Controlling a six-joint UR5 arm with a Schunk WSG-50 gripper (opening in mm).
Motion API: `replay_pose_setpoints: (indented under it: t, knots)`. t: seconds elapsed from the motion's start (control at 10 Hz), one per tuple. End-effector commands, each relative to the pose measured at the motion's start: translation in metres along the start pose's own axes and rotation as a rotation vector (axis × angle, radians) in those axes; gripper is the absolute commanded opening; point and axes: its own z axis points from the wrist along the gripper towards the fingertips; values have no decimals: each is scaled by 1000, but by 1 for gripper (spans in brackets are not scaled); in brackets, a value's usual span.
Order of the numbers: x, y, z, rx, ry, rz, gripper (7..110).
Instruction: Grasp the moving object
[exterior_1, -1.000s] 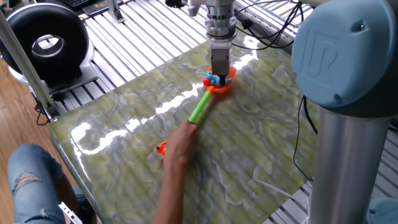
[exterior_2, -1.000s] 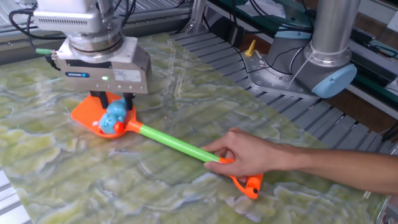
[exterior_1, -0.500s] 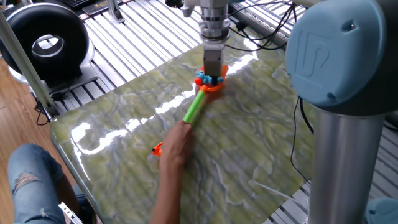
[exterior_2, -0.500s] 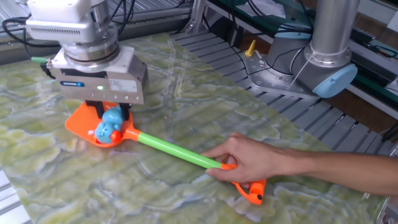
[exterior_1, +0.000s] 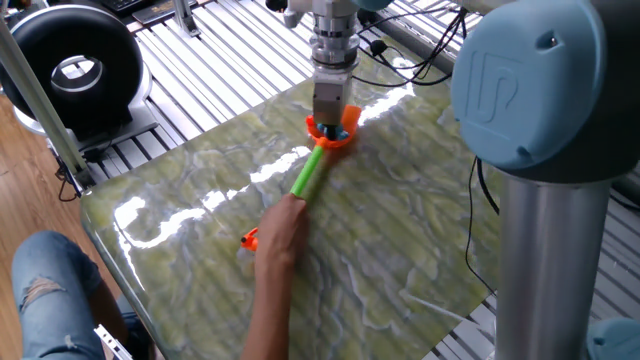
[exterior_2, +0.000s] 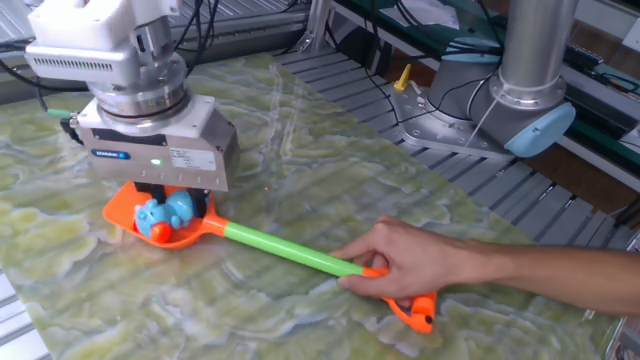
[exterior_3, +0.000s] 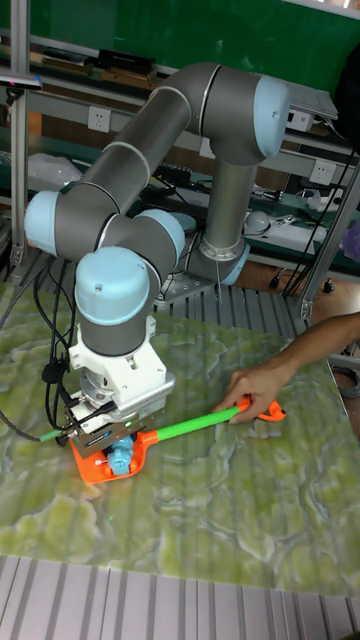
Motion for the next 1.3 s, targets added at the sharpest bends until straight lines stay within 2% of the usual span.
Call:
replay_pose_setpoints:
  t: [0.0,0.1,0.2,0.5,0.7,0.9,1.0,1.1,1.2]
  knots:
    - [6,10,-29,12,44,92,7]
    - [9,9,-44,9,69,95,7]
    - [7,10,-57,-6,73,87,7]
    - [13,7,-94,11,109,100,7]
    - [10,-19,-112,66,99,74,7]
    - [4,-49,-132,89,72,43,7]
    - [2,-72,-141,136,57,31,7]
    - [-1,-94,-149,181,24,31,7]
    - [-5,-102,-154,172,-17,42,7]
